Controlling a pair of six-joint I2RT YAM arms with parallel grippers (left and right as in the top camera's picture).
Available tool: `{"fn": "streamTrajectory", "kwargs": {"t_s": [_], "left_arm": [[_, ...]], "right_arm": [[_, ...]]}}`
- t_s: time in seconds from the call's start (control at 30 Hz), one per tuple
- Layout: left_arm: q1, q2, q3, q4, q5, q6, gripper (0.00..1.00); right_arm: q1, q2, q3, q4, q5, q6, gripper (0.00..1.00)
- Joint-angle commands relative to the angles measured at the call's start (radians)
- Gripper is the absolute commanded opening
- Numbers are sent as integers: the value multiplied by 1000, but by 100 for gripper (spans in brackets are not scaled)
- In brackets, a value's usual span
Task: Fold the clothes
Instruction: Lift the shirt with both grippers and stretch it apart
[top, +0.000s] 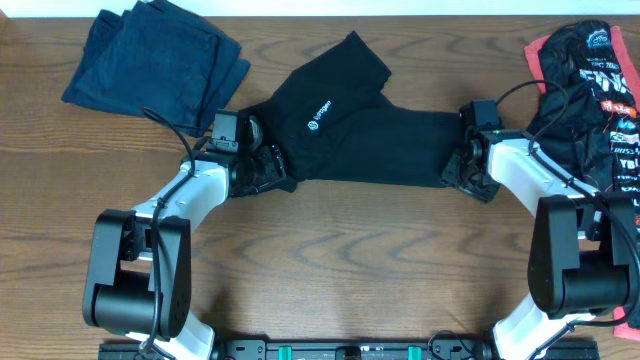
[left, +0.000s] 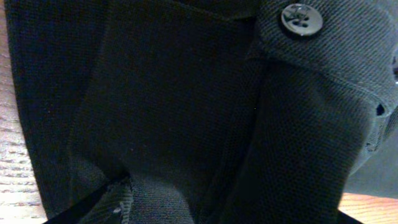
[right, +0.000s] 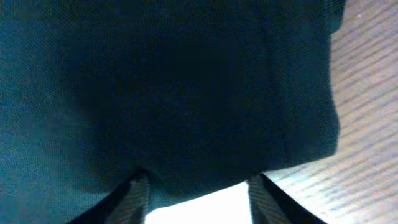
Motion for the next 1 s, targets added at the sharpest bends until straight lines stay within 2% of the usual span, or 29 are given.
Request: {"fn": "streamTrajectory", "kwargs": {"t_s": [0.0,0.03,0.1,0.13,0.2,0.27,0.3,0.33,0.6,0.97], "left_arm": [[-4,26,-7,-3,-14,21,71],[-4,26,-7,-3,-14,21,71],[-4,25,-7,-6,-13,21,70],[-4,25,-7,-11,-13,21,60],[-4,21,-6,-25,-13,21,41],[-4,10,-4,-50,-13,29,25],[-4,2,-1,-68,-13,34,11],[-4,-9,3,-91,-9,53,6],[-4,-210,11,-269,-10,146,6],[-38,-730,34,-509,-14,139,6]], "right_arm": [[-12,54,-39,-5,43,44,40],[-12,54,-39,-12,45,61,36],[-12,51,-39,-26,56,108,22],[-12,50,-39,-28,56,120,13],[-12,47,-38,-28,56,120,4],[-13,41,-37,-36,62,120,2],[-14,36,-36,-43,64,119,1],[-18,29,-35,-50,63,119,1],[-29,-145,-35,-127,73,134,2],[-28,-648,-18,-306,36,134,2]]}}
